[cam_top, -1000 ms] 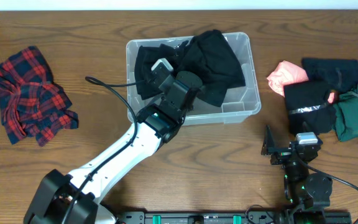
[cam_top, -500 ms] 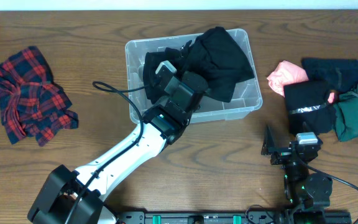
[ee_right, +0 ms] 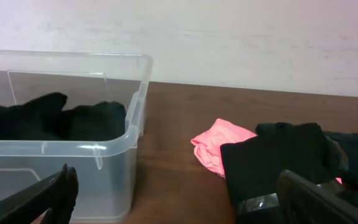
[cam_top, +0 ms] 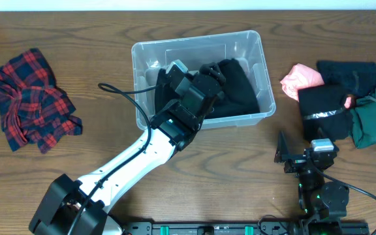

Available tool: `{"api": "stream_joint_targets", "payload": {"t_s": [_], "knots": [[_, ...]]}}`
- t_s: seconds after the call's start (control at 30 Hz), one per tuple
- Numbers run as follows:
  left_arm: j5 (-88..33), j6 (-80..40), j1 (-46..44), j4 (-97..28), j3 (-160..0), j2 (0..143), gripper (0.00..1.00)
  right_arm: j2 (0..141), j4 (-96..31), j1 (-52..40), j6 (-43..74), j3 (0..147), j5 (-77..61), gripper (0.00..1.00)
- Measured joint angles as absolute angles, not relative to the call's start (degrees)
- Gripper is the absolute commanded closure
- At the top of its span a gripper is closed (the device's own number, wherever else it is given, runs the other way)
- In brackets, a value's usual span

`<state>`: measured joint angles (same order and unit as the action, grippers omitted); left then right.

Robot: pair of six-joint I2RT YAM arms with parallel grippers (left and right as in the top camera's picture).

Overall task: Pack container
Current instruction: 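Lower the black pants into the bin and open the left gripper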

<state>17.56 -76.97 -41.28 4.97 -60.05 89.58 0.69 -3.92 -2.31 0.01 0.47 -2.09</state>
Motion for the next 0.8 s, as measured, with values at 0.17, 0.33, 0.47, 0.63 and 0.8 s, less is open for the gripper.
{"api": "stream_joint_targets", "payload": {"t_s": [0.17, 0.33, 0.47, 0.63, 0.8], "knots": [[17.0, -74.1, -41.3, 5.9, -60.1, 89.6, 0.24, 0.7, -3.9, -2.3, 0.0, 0.5, -2.1, 0.01], [14.0, -64.3, -41.3, 7.8, -60.1, 89.5, 0.27, 0.7, -3.9, -2.3, 0.0, 0.5, -2.1, 0.01], [9.7, -51.5, -41.3, 4.6, -60.1, 88.8, 0.28, 0.7, -3.9, -2.3, 0.0, 0.5, -2.1, 0.01], [5.7, -37.6, -41.3, -3.6, -60.3, 88.3, 0.28, 0.7, -3.9, -2.3, 0.0, 0.5, -2.1, 0.01], [4.4, -29.0, -41.3, -8.1, -60.4, 88.3, 0.28, 0.7, -3.9, -2.3, 0.0, 0.5, -2.1, 0.01]]}}
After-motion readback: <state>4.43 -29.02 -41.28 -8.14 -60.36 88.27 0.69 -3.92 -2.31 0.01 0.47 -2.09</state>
